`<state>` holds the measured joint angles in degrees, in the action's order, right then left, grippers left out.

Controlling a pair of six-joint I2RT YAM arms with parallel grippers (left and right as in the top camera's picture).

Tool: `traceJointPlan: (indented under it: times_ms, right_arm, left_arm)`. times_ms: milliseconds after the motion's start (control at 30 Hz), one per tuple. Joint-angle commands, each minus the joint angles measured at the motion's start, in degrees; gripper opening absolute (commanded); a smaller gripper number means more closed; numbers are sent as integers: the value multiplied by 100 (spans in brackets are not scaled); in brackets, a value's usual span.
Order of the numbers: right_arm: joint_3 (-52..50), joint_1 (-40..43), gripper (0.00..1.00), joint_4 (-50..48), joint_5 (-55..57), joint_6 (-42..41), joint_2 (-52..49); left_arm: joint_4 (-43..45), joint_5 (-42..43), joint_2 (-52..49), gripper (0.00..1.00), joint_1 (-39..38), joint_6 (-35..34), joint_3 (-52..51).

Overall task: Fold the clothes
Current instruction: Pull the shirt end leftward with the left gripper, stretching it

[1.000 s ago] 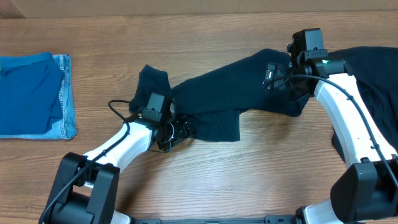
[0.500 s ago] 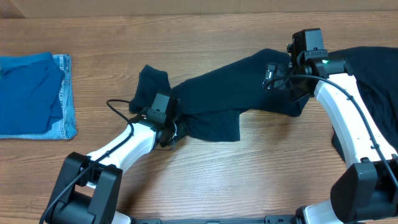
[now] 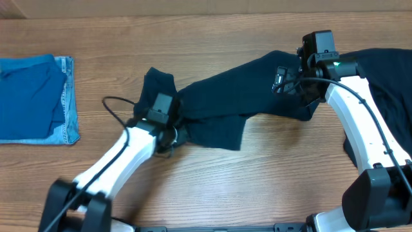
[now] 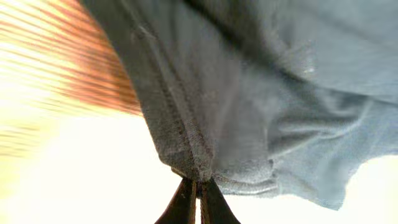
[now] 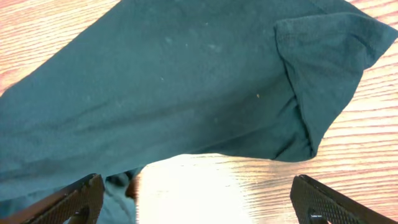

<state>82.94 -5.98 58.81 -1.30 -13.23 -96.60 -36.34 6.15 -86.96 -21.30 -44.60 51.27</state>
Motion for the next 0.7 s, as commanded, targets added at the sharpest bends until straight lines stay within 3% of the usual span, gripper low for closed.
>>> traceJointPlan:
  times_ms: [0,233,667]
  right_arm:
    - [105,26,100,85,-22,-4,114]
    - [101,26,100,695,315,-9,114]
    - [-564,105,100,-96,472,-50,-258]
  left_arm:
    - [-514,-968,1049,4,199,761,590]
    - [-1119,-1331,2234,4,874,1110,741]
    - [-1440,-1626,2323,4,1998,1637,739]
